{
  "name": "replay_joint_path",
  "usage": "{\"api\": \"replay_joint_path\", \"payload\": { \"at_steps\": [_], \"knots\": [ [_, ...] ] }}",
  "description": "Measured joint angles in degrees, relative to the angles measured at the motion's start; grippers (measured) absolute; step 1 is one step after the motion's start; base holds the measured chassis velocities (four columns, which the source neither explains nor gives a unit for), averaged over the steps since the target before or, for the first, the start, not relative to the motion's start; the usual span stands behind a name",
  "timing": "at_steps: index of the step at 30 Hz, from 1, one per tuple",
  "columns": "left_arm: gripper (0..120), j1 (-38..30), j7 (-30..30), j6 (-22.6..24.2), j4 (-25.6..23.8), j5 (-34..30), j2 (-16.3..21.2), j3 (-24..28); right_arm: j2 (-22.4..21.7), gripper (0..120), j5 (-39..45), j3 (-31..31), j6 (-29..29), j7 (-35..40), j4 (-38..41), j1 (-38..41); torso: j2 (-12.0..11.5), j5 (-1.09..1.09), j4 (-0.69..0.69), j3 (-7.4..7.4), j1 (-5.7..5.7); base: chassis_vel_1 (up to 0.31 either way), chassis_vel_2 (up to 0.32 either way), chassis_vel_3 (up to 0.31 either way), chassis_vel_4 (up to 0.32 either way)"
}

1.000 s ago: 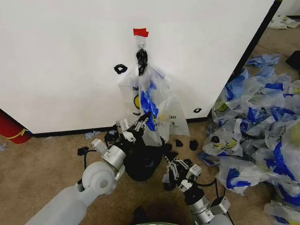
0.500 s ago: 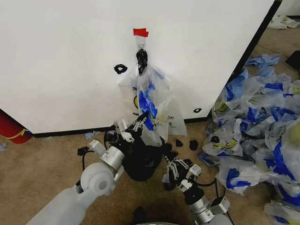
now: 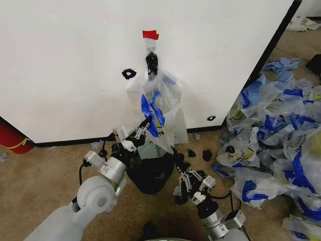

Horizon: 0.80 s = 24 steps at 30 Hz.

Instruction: Pick up the garbage bag from the wall and place it over the trash bin.

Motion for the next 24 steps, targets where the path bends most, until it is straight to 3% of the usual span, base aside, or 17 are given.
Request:
{"api": "replay_joint_path", "payload": {
  "at_steps": [12,24],
  "knots": [
    [8,4.38,-0.84,-0.76,-5.02,0.26,-1.68,-5.73,1.38,0,-0.31,1.95,0.96,0.22,-0.07,-1.97,0.0,0.0,0.0,0.0,0.0,0.0,0.0,0.0,0.0],
    [8,6.23,-0.86,-1.33,-6.01,1.38,-3.09,-7.24,2.11,0,-0.66,2.88,1.29,0.3,-0.09,-2.68,0.0,0.0,0.0,0.0,0.0,0.0,0.0,0.0,0.0]
  ]
}}
